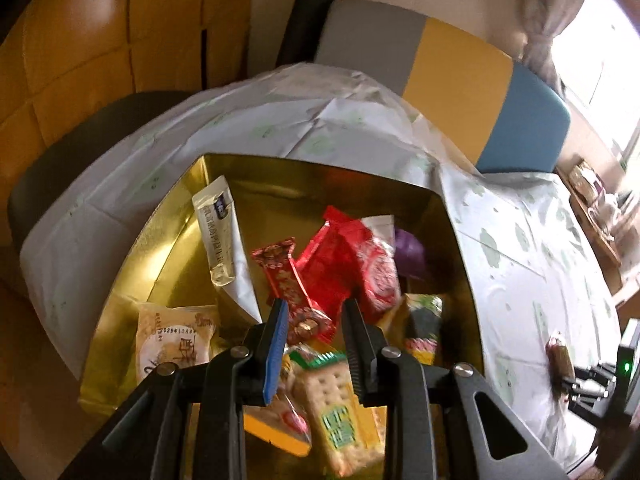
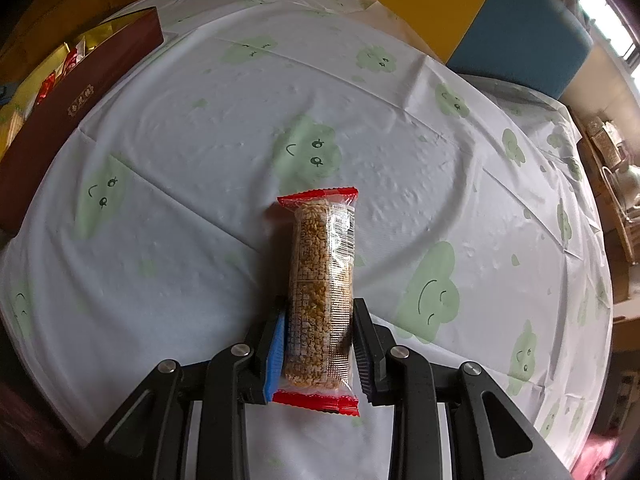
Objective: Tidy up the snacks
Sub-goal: 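Lower the red candy bar into the gold tray and open the left tool, then carry the granola bar in the right tool over the gold tray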
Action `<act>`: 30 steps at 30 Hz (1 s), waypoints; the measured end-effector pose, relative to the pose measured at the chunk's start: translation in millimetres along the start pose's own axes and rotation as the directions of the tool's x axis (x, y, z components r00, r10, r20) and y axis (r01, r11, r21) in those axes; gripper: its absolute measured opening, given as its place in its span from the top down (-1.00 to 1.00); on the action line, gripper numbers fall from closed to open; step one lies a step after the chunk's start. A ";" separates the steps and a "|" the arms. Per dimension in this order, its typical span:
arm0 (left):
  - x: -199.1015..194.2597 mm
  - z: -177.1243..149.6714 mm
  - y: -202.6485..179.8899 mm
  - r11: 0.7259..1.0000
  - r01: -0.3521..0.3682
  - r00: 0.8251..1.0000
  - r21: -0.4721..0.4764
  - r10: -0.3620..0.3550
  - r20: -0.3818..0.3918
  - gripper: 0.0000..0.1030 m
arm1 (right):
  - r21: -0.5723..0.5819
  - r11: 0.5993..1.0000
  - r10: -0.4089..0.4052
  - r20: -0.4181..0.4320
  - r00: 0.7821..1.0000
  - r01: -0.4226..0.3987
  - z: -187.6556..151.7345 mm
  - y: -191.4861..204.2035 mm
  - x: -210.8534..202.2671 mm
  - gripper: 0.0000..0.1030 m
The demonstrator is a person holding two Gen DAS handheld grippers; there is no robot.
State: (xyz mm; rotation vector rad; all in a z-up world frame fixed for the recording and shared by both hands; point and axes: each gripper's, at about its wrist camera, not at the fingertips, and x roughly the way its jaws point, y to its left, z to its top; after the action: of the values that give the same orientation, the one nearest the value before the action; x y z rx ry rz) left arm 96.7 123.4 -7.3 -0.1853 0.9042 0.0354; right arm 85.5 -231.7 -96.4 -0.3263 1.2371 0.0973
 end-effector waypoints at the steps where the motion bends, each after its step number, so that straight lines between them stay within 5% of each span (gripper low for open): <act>1: -4.5 -2.0 -2.7 1.000 -0.003 1.000 0.012 0.003 0.009 0.47 | 0.000 1.000 -0.001 0.000 1.000 0.001 -0.3 0.2 -0.2 0.39; 9: -31.1 -14.3 -18.5 0.997 -0.015 0.998 0.078 0.010 0.067 0.42 | -0.003 1.000 -0.004 0.003 1.000 0.004 -0.9 0.7 -1.5 0.39; 30: -45.6 -40.8 -5.8 0.997 -0.025 0.997 0.071 0.019 0.078 0.37 | 0.015 1.000 0.012 0.004 1.000 -0.012 -3.3 -5.4 -0.8 0.42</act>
State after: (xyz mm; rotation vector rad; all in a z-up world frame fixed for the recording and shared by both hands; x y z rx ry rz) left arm 37.4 112.7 4.7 -0.1062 0.8294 0.0298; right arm 83.6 -237.8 -95.6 -0.3062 1.2357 0.0989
